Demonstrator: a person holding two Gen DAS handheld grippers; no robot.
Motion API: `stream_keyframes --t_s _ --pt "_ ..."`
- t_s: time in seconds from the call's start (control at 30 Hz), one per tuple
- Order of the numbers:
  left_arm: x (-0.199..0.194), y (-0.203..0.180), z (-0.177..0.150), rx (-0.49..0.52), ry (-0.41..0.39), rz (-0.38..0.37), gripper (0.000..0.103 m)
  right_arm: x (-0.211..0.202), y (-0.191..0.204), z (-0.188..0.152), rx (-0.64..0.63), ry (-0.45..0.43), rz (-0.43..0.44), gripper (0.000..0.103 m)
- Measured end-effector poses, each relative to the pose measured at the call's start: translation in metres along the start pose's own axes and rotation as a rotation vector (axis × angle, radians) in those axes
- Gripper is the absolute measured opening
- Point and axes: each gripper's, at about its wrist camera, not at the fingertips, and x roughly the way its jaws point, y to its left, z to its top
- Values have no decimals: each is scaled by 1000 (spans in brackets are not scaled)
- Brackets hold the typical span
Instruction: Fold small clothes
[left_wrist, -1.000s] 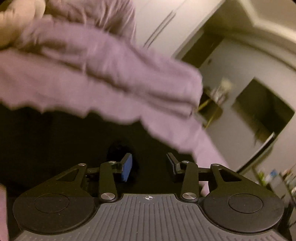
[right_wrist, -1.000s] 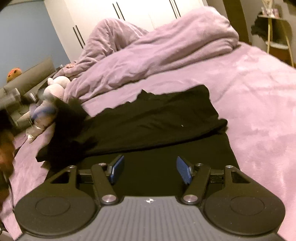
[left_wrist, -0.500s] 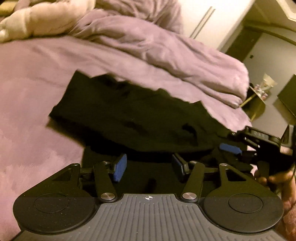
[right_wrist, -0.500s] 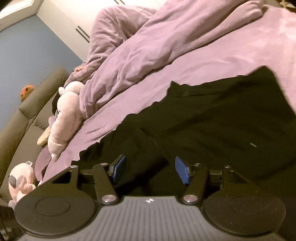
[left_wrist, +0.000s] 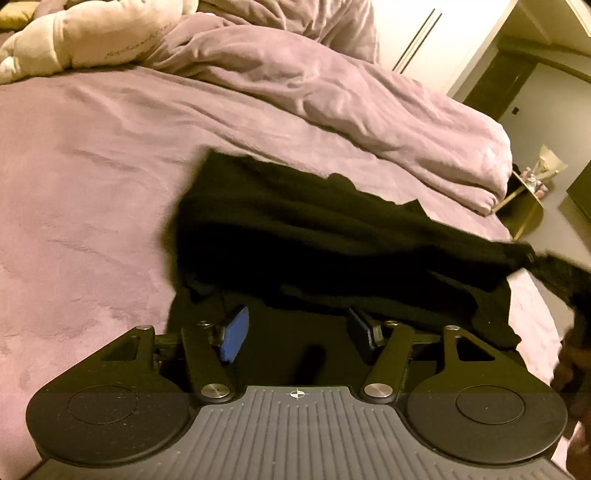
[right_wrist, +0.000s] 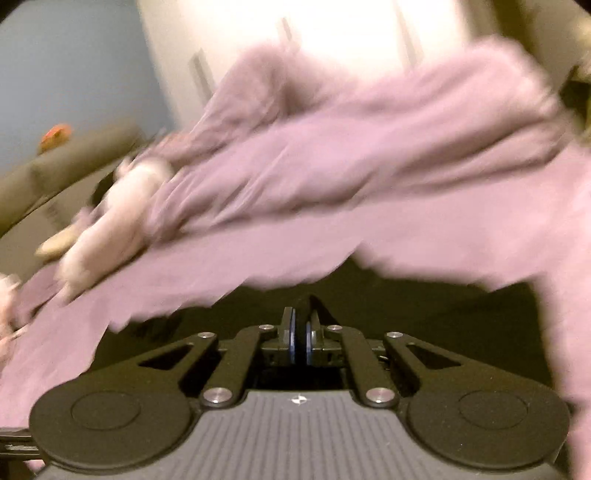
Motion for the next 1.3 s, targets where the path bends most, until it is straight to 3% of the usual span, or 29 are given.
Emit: stream_keyframes --t_s 0.07,0.17,0.2,0.33,0.4,0.5,0.77,0.87,0.9,0.97,1.03,1.13,1.17,1.23,1.3 --pt "4 -2 0 -5 9 3 66 -11 -14 -9 -33 17 -47 5" --pt "6 -6 0 -9 10 6 66 -8 -38 -26 -2 171 -2 10" --pt "5 -7 0 -8 10 7 66 -8 -47 -29 26 182 5 12" --pt "3 -8 4 -23 12 21 66 1 -75 -27 215 189 59 43" --pt "0 -9 7 -21 5 25 66 12 -86 -26 311 230 88 45" --pt "-5 -9 12 -5 -3 36 67 28 -88 -35 381 306 145 45" --pt "-9 -11 25 14 -21 44 72 16 -85 -40 338 291 155 44" --pt "-8 -9 31 -12 -40 66 74 21 -76 -37 261 311 144 26" --pt "-8 -8 35 -26 -52 66 75 24 -71 -35 229 323 148 12" --pt "-7 -5 40 -41 -79 79 77 27 -63 -29 163 334 147 8" --pt "-4 -4 45 -26 -98 108 78 19 -53 -14 65 251 108 5" --pt "7 -1 47 -2 -60 130 78 -5 -65 6 105 59 98 4" --pt "12 0 45 5 -32 128 78 -8 -70 8 114 36 89 4" --pt "20 2 40 25 43 130 75 -8 -80 6 77 53 46 5" --pt "23 3 33 52 82 146 73 3 -96 -7 77 165 4 6"
